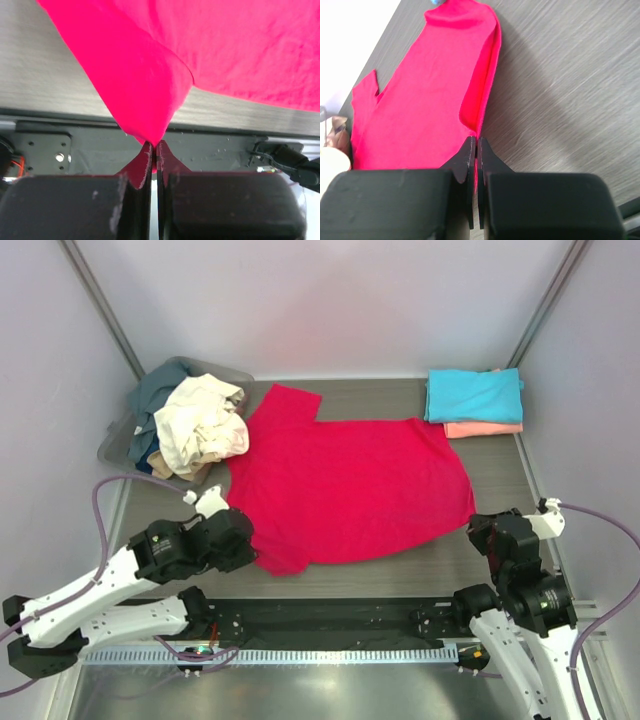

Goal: Fold and stack the t-shirts

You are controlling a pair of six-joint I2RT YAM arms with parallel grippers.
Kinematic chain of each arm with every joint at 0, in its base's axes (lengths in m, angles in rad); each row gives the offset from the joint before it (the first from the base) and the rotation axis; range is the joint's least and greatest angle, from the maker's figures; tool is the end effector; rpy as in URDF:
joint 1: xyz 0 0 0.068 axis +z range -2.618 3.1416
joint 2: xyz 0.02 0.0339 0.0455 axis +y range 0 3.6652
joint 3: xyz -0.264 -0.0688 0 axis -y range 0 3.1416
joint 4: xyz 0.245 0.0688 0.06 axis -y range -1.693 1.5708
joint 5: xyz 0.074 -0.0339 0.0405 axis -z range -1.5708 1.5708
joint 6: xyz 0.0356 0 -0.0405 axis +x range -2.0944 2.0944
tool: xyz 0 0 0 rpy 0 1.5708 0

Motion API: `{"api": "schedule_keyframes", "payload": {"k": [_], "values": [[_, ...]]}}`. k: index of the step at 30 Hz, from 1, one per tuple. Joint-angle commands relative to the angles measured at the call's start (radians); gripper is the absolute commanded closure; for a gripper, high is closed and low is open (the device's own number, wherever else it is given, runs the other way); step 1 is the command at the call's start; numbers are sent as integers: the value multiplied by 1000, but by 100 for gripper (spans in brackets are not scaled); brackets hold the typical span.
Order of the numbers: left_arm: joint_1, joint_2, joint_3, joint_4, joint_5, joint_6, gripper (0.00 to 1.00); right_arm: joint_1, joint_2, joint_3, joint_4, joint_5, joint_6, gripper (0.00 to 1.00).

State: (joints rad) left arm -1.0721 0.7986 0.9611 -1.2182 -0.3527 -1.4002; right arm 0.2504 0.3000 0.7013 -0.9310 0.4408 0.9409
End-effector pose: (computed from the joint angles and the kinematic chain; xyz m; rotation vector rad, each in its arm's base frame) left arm 0.0686 -0.1002 0.3080 -0.5454 2.5471 -0.4951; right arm 0.0634 0.0005 0.2888 0.9370 1.8310 0.2778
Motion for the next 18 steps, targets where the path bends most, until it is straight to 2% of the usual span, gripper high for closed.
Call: {"api": "schedule_keyframes", "payload": {"k": [1,4,5,8,12,18], "values": [[3,36,79,-29,-118,76,100,-2,-9,24,-2,93,44,99],[55,135,192,-41,-167,185,100,-2,31,20,44,98,26,99],[102,160,233,-24,-163,260,100,-2,63,14,56,98,21,99],[188,246,271,49,-88,380,100,-2,123,10,103,96,6,99],[364,338,307,173,0,556,100,-2,243,9,171,113,-22,99],[503,502,379,279,63,688,100,-3,407,33,296,145,-88,99]]}}
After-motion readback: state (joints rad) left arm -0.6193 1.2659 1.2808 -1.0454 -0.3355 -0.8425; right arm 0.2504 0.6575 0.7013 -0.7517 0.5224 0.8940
